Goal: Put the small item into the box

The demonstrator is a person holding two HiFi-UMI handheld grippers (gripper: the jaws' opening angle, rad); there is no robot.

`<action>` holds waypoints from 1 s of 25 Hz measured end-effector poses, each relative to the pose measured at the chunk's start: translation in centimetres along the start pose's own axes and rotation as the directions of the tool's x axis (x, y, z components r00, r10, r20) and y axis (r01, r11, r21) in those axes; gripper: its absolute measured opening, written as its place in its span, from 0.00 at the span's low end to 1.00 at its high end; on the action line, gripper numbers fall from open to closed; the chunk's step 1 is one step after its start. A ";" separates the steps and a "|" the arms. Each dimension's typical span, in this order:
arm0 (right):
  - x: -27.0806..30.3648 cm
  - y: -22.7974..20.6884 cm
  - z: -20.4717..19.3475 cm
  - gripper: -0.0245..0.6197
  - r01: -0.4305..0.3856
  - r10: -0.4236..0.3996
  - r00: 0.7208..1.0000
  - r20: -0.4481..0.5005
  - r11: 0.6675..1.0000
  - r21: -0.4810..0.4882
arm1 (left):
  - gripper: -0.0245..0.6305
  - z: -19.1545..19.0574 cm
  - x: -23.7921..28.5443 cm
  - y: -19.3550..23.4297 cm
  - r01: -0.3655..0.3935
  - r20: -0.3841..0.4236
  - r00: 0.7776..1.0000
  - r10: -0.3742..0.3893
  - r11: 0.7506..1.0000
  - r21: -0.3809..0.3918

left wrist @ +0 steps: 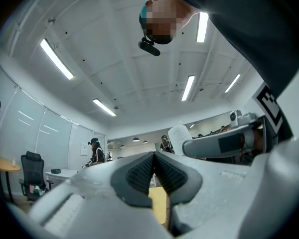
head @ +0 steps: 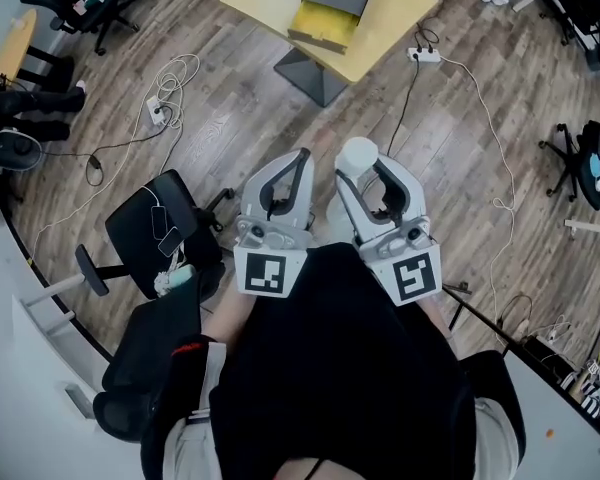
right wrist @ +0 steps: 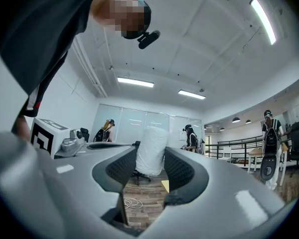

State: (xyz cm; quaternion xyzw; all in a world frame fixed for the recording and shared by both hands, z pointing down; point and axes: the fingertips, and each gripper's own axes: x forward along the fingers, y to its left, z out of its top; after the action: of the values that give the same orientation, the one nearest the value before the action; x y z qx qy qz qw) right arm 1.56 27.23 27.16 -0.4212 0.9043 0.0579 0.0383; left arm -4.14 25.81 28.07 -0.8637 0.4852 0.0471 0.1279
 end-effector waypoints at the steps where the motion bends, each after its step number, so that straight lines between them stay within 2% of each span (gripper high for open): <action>1: 0.4 -0.8 -0.1 0.32 -0.004 0.004 1.000 0.001 1.000 0.001 | 0.04 -0.2 0.8 0.0 0.001 0.000 1.000 -0.001 1.000 0.003; 9: 3.5 -7.5 -1.4 0.32 -0.032 0.032 0.999 0.004 0.999 0.014 | 0.04 -2.0 7.8 0.4 -0.006 -0.018 1.000 0.007 1.000 0.025; 18: 5.9 -13.5 -2.2 0.32 -0.088 0.088 0.996 -0.002 0.996 0.032 | 0.04 -3.9 14.0 0.7 -0.066 -0.064 0.996 0.068 0.997 0.030; 25: 7.2 -18.0 -3.5 0.32 -0.122 0.123 0.992 -0.014 0.991 0.046 | 0.04 -4.9 17.7 0.8 -0.123 -0.068 0.990 0.125 0.992 0.030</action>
State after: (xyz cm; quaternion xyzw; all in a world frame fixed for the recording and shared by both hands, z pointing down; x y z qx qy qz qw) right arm 10.70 9.80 28.43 -0.3644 0.9298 0.0360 0.0367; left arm 4.28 9.51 29.06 -0.8312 0.5428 0.0185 0.1186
